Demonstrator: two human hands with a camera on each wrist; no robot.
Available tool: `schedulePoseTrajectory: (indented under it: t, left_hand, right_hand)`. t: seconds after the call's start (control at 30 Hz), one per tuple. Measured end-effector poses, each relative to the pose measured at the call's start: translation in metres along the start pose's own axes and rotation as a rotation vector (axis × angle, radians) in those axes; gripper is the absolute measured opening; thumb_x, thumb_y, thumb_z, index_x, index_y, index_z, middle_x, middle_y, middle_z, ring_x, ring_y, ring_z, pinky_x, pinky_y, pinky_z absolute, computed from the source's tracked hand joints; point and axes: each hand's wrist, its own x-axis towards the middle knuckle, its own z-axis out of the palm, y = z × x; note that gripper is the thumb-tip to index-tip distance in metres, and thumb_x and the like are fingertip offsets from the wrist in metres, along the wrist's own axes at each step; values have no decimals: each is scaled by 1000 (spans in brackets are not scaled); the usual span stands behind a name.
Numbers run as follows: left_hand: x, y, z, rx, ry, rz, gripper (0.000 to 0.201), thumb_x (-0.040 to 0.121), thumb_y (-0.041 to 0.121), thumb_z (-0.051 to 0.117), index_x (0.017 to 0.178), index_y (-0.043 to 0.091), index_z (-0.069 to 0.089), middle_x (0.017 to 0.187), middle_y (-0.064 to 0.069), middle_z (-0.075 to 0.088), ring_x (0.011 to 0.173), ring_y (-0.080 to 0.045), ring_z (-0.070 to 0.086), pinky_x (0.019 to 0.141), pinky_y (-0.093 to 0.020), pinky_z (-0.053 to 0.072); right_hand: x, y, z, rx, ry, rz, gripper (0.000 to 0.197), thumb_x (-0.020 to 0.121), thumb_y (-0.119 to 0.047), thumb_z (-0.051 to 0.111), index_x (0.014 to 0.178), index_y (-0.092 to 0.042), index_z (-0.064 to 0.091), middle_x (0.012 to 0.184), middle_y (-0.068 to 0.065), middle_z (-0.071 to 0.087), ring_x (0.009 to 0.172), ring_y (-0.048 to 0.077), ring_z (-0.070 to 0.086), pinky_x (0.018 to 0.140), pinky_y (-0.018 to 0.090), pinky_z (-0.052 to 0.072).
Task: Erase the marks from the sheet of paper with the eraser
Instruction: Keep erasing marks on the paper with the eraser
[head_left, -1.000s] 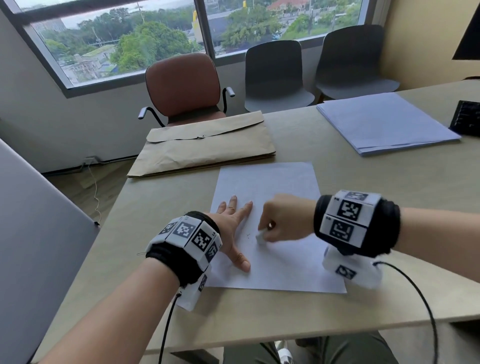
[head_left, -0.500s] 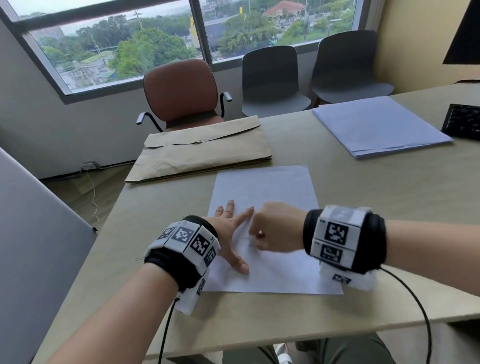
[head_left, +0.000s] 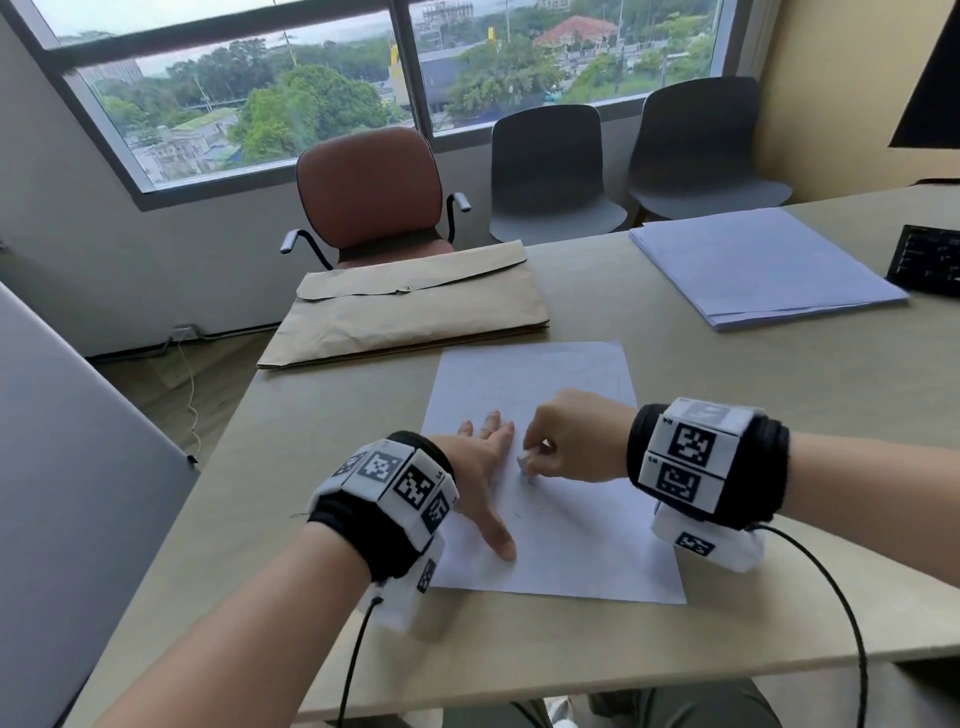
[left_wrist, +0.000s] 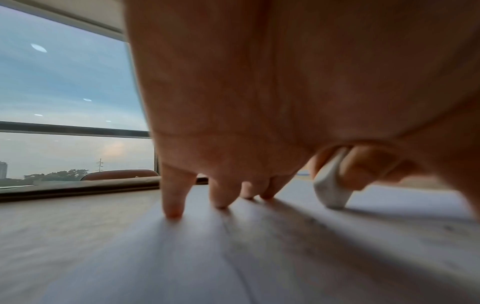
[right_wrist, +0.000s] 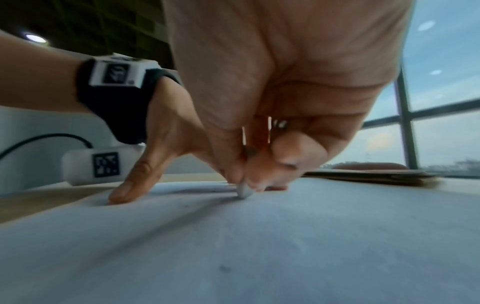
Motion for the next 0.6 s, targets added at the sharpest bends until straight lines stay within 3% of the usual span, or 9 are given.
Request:
schedulePoseTrajectory:
  t: [0.1,0.17,0.27,0.37,0.43,0.53,0.6]
  left_hand:
    - [-1,0,6,-18,10,3,134,66,53,77,145,20,-26,153,6,-31,143,-18,-21,119,-46,5]
    - [-1,1,7,-7,10,1,134,66,53,77,144,19,-27,152,6,-31,143,-19,-21,119,-47,5]
    - [-2,1,7,-3,9,5,134,67,54,76,144,19,-27,152,6,-31,143,-19,-22,119,-48,3]
    - [-3,0,6,-17,13,14,133,67,53,76,145,20,-27,153,6,-31,143,-19,-21,119,-47,1]
    - [-3,0,7,-20,16,17,134,66,52,77,145,20,-27,153,6,-31,143,-19,-21,119,-47,1]
    - [-2,2,8,-1,21,10,134,67,53,76,145,19,-27,153,5,-31,143,-19,-21,119,-47,2]
    - [-1,1,8,15,17,7,134,67,54,76,144,18,-27,152,5,-32,143,-20,-21,118,-48,3]
  right_hand:
    - [-12,-12,5,21,-69,-92,39,88,-23,52,50,-17,43,48,-1,38,51,19,36,58,27,36]
    - [-22,-18,6,52,-170,-138,42,86,-23,54,46,-22,40,46,0,38,47,18,36,53,23,32]
    - [-17,-15,-2,13,-188,-108,32,85,-23,54,55,-13,56,48,-2,39,49,18,36,52,20,30]
    - [0,-7,-10,-60,-46,-25,39,86,-22,50,50,-16,41,49,-1,37,62,26,38,55,25,30]
    - [-3,-12,-6,-69,-26,-21,35,89,-21,46,54,-13,45,58,7,50,67,26,40,62,26,33]
    - [-24,-27,4,-27,-137,-110,27,89,-19,46,78,-5,66,79,15,64,66,25,39,64,26,34]
    - [-27,-28,1,-33,-190,-132,26,88,-21,49,74,-9,67,65,7,59,59,22,38,64,24,34]
